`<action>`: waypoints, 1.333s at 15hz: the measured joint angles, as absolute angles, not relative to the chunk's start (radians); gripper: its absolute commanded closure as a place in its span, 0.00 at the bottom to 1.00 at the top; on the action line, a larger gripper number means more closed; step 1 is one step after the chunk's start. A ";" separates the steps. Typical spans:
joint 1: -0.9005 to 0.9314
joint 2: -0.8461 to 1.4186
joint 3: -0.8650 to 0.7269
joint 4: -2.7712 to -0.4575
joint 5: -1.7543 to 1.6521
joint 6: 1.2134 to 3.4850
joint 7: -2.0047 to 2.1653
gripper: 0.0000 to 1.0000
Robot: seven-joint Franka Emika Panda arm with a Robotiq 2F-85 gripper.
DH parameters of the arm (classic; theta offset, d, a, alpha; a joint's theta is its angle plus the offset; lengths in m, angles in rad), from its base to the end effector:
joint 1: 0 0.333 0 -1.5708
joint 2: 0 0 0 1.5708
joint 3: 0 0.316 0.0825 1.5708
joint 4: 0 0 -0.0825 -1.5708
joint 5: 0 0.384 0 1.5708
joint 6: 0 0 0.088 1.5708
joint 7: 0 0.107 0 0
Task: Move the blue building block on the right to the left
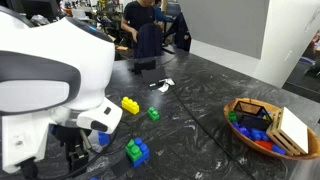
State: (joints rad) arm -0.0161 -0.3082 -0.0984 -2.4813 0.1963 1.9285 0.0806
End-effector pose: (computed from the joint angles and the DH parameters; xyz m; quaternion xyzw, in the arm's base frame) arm 0.4051 -0.0326 0.3854 -0.9777 0.1371 0.1213 0.1034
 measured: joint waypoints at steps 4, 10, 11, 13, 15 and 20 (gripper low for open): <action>-0.016 -0.308 -0.097 -2.481 0.189 1.928 0.080 0.00; -0.028 -0.310 -0.095 -2.485 0.003 1.921 0.023 0.00; -0.033 -0.310 -0.098 -2.488 -0.020 1.922 -0.005 0.00; -0.041 -0.308 -0.115 -2.496 -0.031 1.932 -0.084 0.00; -0.048 -0.306 -0.130 -2.500 -0.031 1.937 -0.120 0.00; -0.047 -0.306 -0.129 -2.500 -0.031 1.938 -0.124 0.00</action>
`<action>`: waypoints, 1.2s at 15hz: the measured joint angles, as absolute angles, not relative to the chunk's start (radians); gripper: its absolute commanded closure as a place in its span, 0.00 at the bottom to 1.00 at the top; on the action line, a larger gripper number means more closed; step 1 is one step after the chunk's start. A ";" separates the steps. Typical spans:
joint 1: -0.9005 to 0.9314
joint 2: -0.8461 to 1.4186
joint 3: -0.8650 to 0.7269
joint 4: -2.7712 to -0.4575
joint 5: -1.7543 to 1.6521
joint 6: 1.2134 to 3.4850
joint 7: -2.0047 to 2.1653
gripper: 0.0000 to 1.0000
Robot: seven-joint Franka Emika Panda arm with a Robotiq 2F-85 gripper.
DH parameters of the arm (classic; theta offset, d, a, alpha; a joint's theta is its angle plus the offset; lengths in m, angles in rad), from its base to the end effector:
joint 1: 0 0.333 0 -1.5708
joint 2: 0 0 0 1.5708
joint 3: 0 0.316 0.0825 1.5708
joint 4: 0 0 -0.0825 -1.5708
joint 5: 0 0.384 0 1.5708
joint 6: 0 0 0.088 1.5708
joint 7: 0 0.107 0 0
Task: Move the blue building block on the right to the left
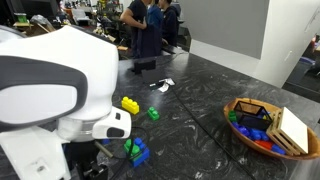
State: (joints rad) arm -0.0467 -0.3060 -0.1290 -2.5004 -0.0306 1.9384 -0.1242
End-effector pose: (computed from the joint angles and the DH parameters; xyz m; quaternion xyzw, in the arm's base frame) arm 0.3951 -0.0715 0.3751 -0.9916 0.0128 0.1264 0.0246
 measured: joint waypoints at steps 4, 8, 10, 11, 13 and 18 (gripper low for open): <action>-0.047 -0.306 -0.129 -2.500 -0.030 1.939 -0.124 0.00; -0.045 -0.306 -0.126 -2.505 -0.045 1.940 -0.200 0.00; -0.045 -0.306 -0.125 -2.514 -0.083 1.963 -0.244 0.00; -0.045 -0.306 -0.124 -2.524 -0.108 1.979 -0.264 0.00; -0.042 -0.304 -0.122 -2.552 -0.134 2.023 -0.302 0.00; -0.014 -0.292 -0.122 -2.624 -0.132 2.133 -0.385 0.00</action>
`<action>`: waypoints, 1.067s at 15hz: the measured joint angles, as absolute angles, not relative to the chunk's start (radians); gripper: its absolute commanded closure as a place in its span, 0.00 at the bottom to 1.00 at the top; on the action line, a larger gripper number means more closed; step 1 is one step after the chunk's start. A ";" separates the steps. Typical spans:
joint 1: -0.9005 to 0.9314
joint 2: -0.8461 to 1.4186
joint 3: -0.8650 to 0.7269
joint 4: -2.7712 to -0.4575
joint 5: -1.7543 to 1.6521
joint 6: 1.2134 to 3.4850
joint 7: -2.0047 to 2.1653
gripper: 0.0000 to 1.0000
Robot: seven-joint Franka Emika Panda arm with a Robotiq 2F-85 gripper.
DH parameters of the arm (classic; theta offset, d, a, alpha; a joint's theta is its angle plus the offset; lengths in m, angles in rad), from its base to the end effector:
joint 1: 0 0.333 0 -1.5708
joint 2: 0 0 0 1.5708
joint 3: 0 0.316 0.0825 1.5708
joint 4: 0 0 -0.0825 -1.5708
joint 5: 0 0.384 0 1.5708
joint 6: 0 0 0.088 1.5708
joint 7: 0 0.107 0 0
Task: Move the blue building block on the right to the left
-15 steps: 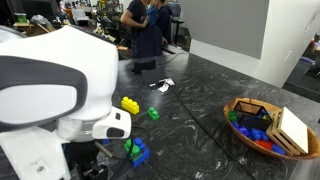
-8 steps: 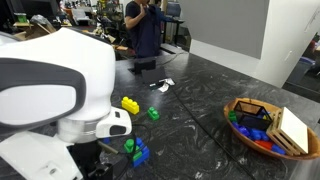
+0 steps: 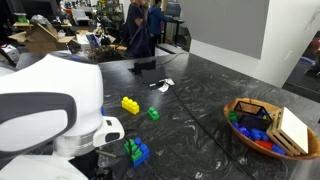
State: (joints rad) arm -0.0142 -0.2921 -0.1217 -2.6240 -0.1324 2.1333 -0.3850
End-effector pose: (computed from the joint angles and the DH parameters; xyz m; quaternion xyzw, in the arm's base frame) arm 0.3843 -0.0563 0.3313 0.9802 0.1681 -0.1048 0.0083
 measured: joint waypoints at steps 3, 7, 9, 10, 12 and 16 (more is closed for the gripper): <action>-0.014 -0.284 -0.122 -2.632 -0.133 2.153 -0.392 0.26; -0.014 -0.282 -0.122 -2.632 -0.133 2.163 -0.392 0.55; -0.014 -0.282 -0.123 -2.632 -0.133 2.167 -0.392 0.69; -0.014 -0.282 -0.125 -2.632 -0.133 2.169 -0.392 0.74; -0.016 -0.282 -0.127 -2.632 -0.133 2.172 -0.392 0.88; -0.018 -0.282 -0.135 -2.631 -0.131 2.174 -0.392 0.90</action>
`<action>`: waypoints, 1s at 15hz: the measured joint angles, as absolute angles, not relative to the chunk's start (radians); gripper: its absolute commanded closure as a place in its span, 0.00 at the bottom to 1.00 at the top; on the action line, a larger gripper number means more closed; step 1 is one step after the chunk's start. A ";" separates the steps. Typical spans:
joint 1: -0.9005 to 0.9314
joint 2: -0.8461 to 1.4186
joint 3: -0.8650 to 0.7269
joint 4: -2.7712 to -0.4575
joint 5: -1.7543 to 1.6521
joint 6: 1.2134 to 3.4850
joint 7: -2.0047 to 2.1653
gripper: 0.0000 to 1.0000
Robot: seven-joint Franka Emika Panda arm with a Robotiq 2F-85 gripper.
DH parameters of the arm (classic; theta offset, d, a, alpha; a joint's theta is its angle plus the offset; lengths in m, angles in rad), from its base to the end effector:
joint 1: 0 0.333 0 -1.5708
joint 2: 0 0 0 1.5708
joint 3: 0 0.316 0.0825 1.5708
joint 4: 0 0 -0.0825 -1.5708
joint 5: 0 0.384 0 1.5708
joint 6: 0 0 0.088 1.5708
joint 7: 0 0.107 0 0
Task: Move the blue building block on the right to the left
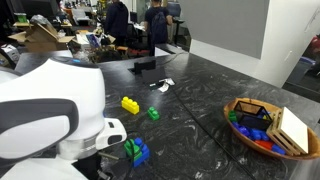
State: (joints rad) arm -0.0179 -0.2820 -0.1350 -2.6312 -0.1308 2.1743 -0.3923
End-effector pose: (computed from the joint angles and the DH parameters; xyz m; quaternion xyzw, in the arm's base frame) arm 0.3860 -0.0622 0.3270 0.9820 0.1644 -0.0928 0.0072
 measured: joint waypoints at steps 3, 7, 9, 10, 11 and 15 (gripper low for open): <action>-0.029 -0.290 -0.141 -2.624 -0.132 2.175 -0.381 0.90; -0.039 -0.357 -0.140 -2.602 -0.132 2.168 -0.343 0.90; -0.039 -0.399 -0.137 -2.588 -0.131 2.137 -0.303 0.90; -0.037 -0.416 -0.131 -2.578 -0.129 2.103 -0.277 0.90; -0.036 -0.429 -0.122 -2.566 -0.126 2.061 -0.247 0.90; -0.024 -0.439 -0.058 -2.510 -0.092 1.873 -0.081 0.90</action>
State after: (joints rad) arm -0.0236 -0.4386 -0.0575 -2.5096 -0.0924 1.8729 -0.0806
